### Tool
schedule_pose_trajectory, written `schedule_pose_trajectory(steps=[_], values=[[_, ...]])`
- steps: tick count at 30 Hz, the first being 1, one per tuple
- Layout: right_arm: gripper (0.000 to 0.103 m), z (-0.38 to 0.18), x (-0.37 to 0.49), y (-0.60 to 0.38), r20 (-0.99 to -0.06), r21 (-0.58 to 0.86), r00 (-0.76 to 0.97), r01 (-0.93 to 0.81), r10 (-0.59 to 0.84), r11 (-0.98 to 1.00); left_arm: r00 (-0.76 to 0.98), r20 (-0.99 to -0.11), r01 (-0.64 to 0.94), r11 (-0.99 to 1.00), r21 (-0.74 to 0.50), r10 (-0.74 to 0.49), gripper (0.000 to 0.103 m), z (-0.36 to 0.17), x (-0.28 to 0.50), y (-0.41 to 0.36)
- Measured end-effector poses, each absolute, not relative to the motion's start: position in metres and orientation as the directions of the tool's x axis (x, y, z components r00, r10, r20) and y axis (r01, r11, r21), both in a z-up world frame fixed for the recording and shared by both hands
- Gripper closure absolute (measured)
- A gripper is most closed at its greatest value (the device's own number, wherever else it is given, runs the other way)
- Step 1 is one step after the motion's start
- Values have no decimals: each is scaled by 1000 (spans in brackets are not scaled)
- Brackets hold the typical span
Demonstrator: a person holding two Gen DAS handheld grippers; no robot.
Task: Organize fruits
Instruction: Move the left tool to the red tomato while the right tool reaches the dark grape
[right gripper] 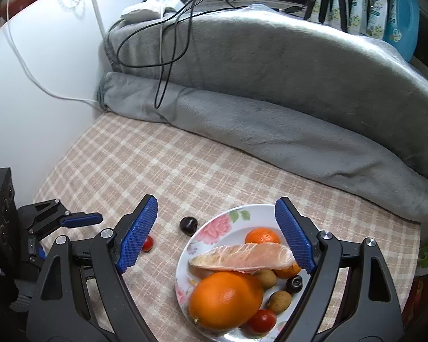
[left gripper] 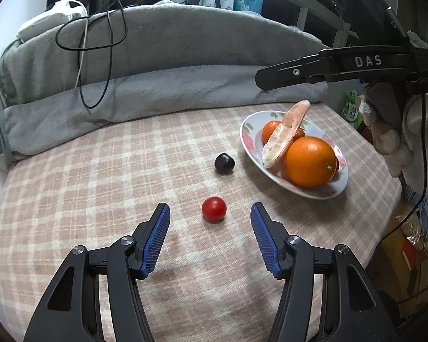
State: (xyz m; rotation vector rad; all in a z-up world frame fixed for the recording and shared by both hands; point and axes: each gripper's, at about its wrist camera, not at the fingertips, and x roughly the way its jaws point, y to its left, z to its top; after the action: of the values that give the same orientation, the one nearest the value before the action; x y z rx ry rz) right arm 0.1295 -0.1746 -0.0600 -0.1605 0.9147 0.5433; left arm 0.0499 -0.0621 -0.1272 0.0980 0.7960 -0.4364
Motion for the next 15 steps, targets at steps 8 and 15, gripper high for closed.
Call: schedule_pose_trajectory(steps=[8, 15], values=[[16, -63, 129, -159, -819, 108, 395, -605, 415, 789, 596, -722, 418, 904, -93, -350, 45, -133, 53, -61], [31, -69, 130, -142, -850, 66, 335, -697, 406, 714, 586, -729, 412, 905, -107, -353, 45, -137, 56, -61]])
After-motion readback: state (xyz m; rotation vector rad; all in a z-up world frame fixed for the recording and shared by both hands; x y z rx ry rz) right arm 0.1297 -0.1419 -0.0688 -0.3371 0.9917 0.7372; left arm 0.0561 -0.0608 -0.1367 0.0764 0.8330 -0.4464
